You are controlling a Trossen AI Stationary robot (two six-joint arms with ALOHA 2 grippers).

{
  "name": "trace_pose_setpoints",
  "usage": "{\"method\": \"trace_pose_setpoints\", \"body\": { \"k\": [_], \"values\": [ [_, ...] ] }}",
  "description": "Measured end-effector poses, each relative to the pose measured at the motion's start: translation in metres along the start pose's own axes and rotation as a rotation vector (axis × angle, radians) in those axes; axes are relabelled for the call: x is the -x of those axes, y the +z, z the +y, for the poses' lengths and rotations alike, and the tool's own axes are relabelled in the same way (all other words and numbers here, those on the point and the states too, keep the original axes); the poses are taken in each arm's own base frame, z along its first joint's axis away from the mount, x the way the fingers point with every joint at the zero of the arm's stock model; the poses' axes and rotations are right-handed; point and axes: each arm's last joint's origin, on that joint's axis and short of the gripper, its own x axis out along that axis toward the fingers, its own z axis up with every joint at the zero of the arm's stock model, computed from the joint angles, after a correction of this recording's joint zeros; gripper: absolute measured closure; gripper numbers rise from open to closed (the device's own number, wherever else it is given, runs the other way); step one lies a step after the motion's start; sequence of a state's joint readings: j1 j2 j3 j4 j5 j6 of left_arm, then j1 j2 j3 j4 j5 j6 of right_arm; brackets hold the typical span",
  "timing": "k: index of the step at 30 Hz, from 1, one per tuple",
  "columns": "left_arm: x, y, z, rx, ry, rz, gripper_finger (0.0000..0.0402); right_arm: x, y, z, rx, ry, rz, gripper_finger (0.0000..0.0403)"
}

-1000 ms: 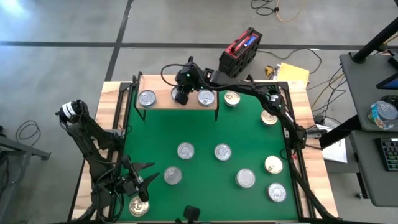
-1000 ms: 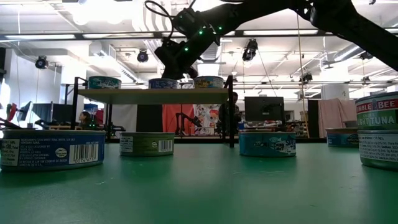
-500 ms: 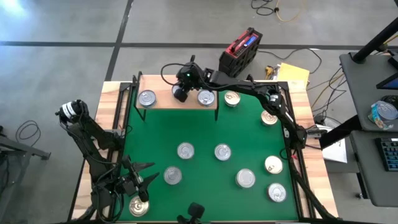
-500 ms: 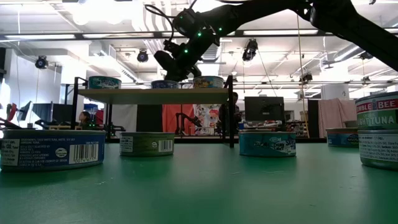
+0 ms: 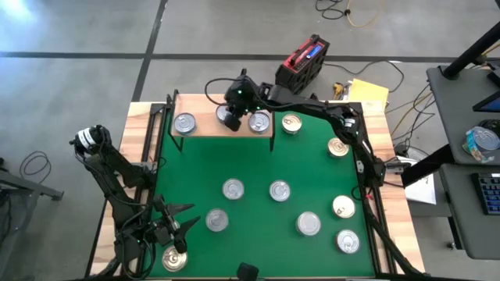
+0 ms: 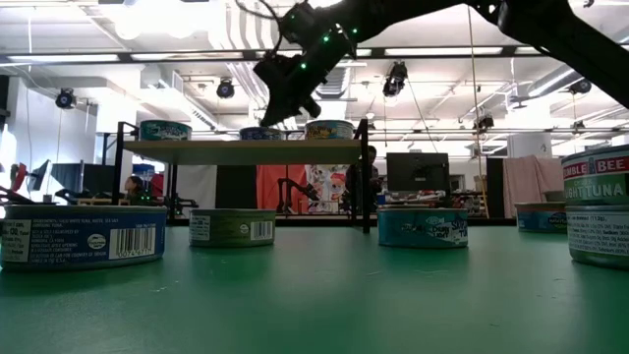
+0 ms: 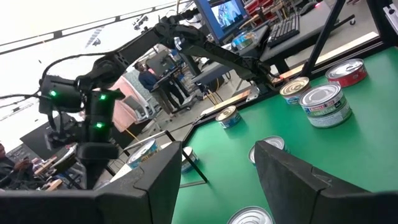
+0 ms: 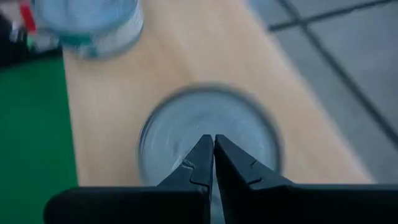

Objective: Stack canned seafood by type on shelf
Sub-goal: Put the middle left dark blue tuna can on the shelf

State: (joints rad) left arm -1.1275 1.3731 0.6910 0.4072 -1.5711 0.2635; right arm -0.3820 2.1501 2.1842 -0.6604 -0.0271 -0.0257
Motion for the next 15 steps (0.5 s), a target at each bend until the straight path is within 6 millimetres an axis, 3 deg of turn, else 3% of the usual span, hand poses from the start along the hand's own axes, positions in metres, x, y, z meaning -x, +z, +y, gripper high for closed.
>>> {"method": "trace_pose_setpoints", "body": {
  "k": [9,15],
  "values": [
    [0.0,0.0,0.0,0.003,0.0,0.0,0.0214,-0.0068,-0.0058,0.0044,-0.004,0.013,0.025,0.0394],
    [0.0,0.0,0.0,0.001,0.0,0.0,0.0214,-0.0078,-0.0066,0.0045,-0.129,0.005,0.026,0.0394]
  ]
}}
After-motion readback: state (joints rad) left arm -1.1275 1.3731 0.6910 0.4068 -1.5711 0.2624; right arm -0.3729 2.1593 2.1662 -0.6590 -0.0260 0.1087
